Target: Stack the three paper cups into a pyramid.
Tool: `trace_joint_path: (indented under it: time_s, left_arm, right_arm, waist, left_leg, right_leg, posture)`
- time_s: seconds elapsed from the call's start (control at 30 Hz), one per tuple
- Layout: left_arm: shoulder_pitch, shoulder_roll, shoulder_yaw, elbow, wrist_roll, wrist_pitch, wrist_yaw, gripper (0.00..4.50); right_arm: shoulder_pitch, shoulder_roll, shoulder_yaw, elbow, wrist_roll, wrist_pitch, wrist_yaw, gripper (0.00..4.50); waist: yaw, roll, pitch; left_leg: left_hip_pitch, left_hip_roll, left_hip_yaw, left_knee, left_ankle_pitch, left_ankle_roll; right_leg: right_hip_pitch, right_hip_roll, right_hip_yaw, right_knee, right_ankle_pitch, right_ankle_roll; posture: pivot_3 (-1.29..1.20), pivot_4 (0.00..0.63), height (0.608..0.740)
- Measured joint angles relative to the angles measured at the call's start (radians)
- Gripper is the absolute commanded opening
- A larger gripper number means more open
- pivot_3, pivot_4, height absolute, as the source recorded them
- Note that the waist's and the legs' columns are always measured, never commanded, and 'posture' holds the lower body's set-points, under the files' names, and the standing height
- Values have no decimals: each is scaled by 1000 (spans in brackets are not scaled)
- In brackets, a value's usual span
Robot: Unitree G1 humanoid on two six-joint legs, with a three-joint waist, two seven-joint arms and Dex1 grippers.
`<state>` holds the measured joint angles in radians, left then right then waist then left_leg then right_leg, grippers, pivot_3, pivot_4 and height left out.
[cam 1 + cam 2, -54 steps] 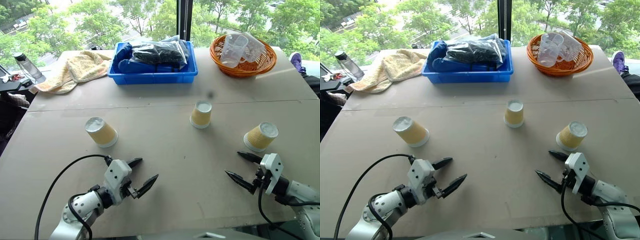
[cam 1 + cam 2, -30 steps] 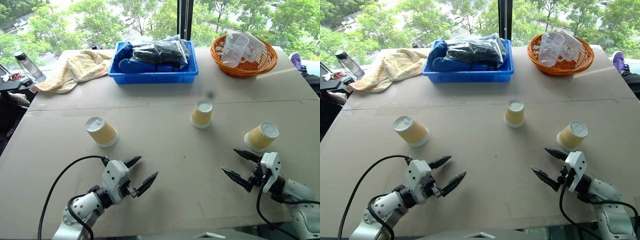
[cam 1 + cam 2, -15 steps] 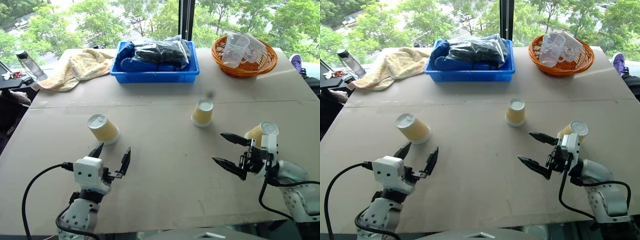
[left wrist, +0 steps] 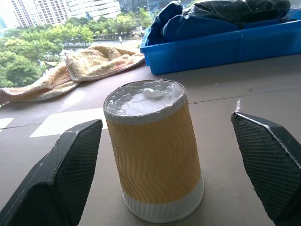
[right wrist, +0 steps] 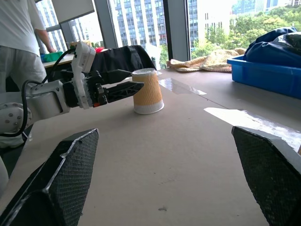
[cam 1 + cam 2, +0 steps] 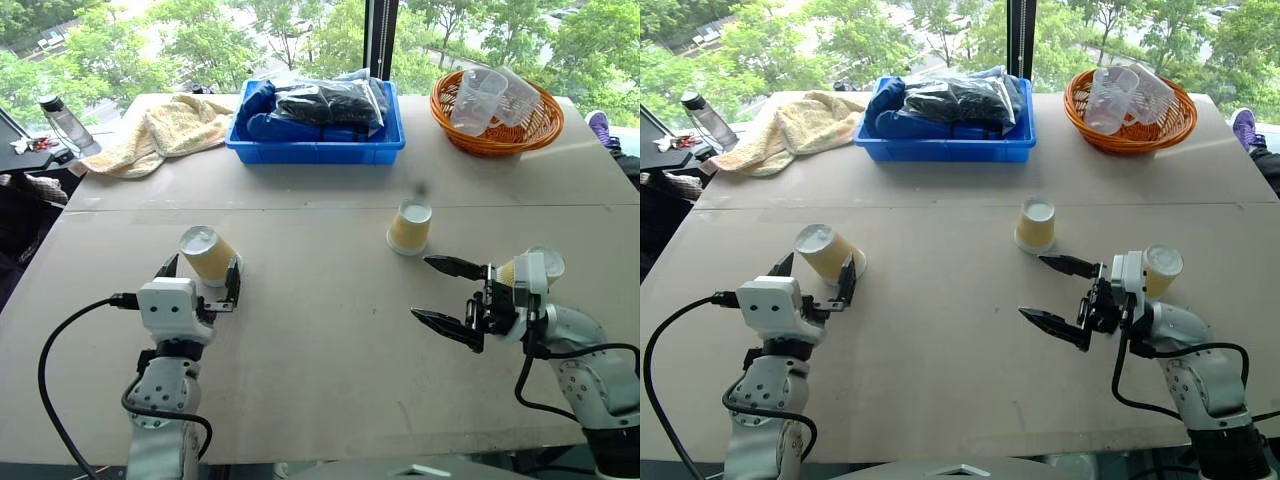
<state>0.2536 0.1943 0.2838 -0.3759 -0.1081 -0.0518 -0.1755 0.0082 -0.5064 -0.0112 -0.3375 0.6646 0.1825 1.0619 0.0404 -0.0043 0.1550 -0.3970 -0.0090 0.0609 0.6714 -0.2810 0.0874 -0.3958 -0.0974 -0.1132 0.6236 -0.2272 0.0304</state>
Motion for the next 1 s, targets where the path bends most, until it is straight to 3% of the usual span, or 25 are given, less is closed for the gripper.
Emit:
trace_joint_path:
  time_s: [0.6, 0.8, 1.0]
  left_arm:
    - [-181, 59, 22, 218, -79, -1, -70, 4500]
    - [-216, 89, 23, 273, -93, -20, -105, 2574]
    - [-225, 99, 9, 282, -92, -24, -134, 2457]
  right_arm:
    - [-8, 55, 5, 12, -38, -15, -15, 4472]
    - [1, 64, 4, 11, -30, -19, -2, 4500]
    - [5, 60, 4, 11, -39, -36, 5, 4500]
  waist:
    - [-1, 0, 0]
    - [-2, 0, 0]
    - [-1, 0, 0]
  left_leg:
    - [0, 0, 0, 2, 1, -1]
    - [0, 0, 0, 3, 0, -1]
    - [0, 0, 0, 3, 1, -1]
  right_leg:
    - [1, 0, -1, 2, 0, 0]
    - [1, 0, -1, 2, 0, 0]
    - [1, 0, -1, 2, 0, 0]
  posture:
    - [0, 150, 740]
    - [0, 150, 740]
    - [0, 150, 740]
